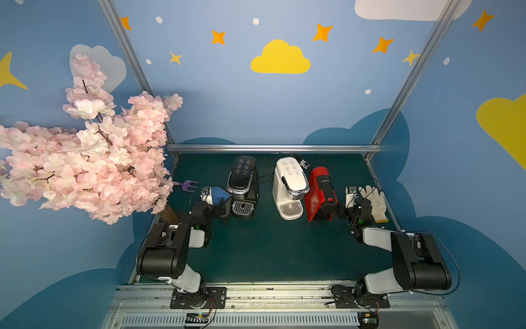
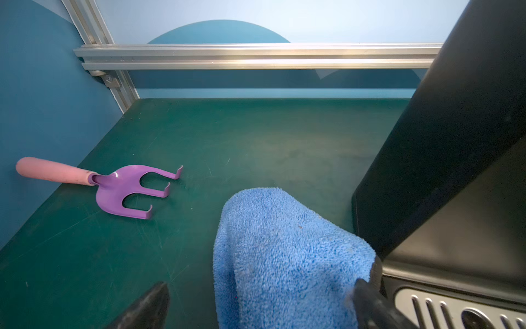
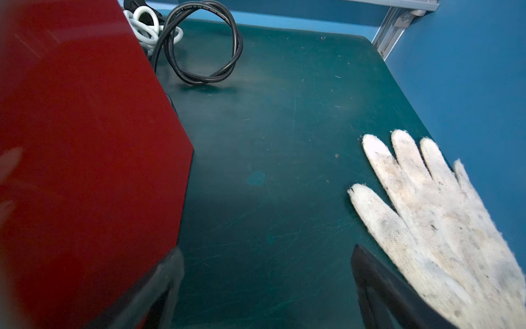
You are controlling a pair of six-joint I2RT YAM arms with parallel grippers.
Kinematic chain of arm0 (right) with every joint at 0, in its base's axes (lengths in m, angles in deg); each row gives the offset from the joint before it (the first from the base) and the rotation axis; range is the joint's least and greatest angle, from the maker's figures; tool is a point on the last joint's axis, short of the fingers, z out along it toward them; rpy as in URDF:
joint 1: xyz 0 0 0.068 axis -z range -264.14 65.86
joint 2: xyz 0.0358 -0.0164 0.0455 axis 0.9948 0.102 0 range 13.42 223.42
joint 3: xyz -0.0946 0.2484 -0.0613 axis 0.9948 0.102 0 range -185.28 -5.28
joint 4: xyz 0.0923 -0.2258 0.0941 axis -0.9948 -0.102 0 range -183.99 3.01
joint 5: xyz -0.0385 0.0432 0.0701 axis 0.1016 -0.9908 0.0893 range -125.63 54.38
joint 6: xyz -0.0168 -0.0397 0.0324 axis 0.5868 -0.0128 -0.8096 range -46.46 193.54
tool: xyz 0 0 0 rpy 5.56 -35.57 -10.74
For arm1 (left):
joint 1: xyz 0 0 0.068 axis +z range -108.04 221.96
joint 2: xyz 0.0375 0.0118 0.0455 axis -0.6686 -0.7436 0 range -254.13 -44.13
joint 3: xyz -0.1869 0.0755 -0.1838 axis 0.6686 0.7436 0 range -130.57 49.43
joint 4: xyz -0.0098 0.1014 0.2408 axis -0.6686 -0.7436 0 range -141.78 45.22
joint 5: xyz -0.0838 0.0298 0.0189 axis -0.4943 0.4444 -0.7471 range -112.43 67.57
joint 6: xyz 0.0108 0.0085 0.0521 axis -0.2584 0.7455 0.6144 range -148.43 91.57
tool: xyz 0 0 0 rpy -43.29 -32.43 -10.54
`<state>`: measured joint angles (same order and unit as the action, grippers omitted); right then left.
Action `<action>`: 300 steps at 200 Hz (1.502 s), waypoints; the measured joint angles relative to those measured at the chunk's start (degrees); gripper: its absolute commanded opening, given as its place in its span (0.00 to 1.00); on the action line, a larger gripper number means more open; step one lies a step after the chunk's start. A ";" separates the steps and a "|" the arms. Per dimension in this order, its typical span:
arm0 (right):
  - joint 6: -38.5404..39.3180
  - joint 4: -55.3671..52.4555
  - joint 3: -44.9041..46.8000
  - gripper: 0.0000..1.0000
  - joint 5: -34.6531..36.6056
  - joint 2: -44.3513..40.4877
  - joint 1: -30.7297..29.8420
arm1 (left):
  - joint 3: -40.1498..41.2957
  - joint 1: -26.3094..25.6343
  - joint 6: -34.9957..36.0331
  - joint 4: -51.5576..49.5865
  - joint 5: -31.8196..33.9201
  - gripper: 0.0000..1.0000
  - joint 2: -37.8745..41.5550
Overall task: Wipe the surface of a coffee machine
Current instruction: Adjust the coffee machine at the center of the board.
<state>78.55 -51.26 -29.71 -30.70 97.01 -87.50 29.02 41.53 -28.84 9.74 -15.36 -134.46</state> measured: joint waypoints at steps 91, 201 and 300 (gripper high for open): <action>-0.02 -0.02 -0.02 0.92 -0.46 0.00 0.22 | 0.00 0.00 0.00 0.00 0.00 1.00 0.00; -0.07 -0.57 -1.05 0.92 -3.13 0.07 1.07 | 0.00 1.16 -0.24 -0.09 -3.08 1.00 0.00; -3.26 -7.45 -0.57 0.92 -2.05 -11.69 0.63 | -4.31 0.72 -4.07 -20.22 1.51 1.00 21.00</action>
<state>75.30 -58.72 -30.27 -32.75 85.31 -86.86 24.72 42.26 -32.90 -10.48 -13.85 -113.45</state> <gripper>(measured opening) 0.921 0.999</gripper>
